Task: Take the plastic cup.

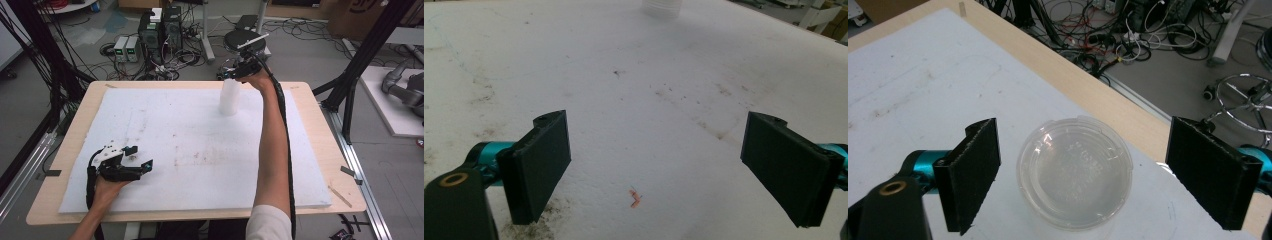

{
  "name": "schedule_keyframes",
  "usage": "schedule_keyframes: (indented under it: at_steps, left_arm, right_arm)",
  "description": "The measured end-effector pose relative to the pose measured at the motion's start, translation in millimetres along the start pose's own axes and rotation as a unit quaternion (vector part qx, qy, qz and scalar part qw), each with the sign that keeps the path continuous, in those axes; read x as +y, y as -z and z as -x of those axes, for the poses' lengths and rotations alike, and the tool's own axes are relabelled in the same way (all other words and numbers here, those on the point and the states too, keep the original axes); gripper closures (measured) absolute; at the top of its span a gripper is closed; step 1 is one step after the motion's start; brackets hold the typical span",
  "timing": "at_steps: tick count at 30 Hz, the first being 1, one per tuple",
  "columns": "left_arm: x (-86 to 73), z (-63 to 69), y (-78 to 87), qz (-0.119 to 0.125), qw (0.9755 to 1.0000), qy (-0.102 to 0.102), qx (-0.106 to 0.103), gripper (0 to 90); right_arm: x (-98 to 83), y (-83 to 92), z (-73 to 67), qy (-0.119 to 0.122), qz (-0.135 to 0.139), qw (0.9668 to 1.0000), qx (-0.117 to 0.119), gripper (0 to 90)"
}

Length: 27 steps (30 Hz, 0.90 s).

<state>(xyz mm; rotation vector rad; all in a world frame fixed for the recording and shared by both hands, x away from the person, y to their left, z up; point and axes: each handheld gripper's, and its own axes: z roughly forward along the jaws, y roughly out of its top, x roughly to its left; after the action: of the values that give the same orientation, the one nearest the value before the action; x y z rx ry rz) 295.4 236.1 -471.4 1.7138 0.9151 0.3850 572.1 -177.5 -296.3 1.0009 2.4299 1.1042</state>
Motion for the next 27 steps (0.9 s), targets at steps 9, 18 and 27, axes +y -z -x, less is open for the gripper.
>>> schedule_keyframes:
  at_steps: [9,18,27]
  left_arm:
    - [0.2,0.1,-0.2,-0.003,1.0,-0.001,-0.001,12.4]
    - [0.2,0.2,-0.2,-0.003,1.0,-0.001,0.0,12.4]
    - [0.2,0.4,-0.2,-0.003,1.0,-0.001,-0.001,12.4]
  right_arm:
    - [-8.8,-11.9,0.1,-0.01,-0.016,0.9998,0.004,15.2]
    - [-12.9,-15.4,-0.6,-0.011,-0.018,0.9998,0.007,20.0]
    - [-15.2,-17.9,-0.5,-0.017,-0.021,0.9996,0.006,20.7]
